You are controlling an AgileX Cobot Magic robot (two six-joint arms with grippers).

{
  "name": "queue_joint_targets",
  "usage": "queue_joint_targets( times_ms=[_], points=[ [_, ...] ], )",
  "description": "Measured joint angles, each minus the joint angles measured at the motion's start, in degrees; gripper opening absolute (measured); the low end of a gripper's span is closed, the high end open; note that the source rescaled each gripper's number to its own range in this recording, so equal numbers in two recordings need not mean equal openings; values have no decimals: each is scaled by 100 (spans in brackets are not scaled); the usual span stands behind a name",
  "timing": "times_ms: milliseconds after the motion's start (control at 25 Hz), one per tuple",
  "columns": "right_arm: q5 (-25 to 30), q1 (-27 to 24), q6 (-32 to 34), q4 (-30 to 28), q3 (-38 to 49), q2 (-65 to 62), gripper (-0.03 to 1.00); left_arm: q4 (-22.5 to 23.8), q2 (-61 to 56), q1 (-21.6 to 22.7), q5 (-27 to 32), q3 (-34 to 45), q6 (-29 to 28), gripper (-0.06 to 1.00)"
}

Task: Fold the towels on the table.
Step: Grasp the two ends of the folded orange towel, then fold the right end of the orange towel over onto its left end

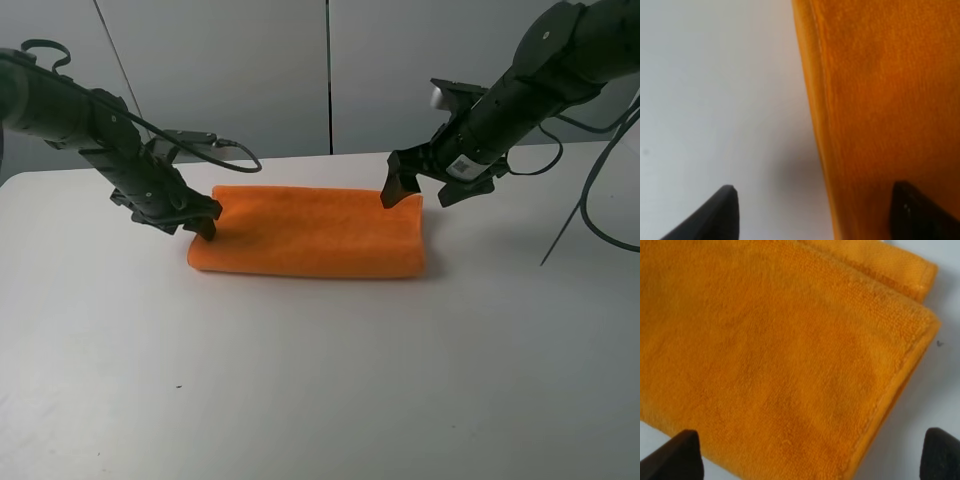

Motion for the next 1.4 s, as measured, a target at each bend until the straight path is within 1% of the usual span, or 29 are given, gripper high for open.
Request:
queue_joint_targets(
  times_ms=[280,360,520,600,720,1400],
  points=[
    [-131,0,356,0,0,0,93,29,210,0,6,-25,-26,80],
    [-214,0,512,-26,0,0,93,117,267,0,6,-48,-179,80],
    [-282,-24,837,-60,0,21,93,438,324,-25,6,-68,-578,80],
    [-218,-89,910,-38,-10,129,93,557,324,-50,6,-82,-673,80],
    [-133,-168,955,11,-10,364,93,591,324,-50,17,-84,-723,80],
    [-14,-180,994,1004,-31,1095,93,591,345,-50,53,-118,-766,80]
  ],
)
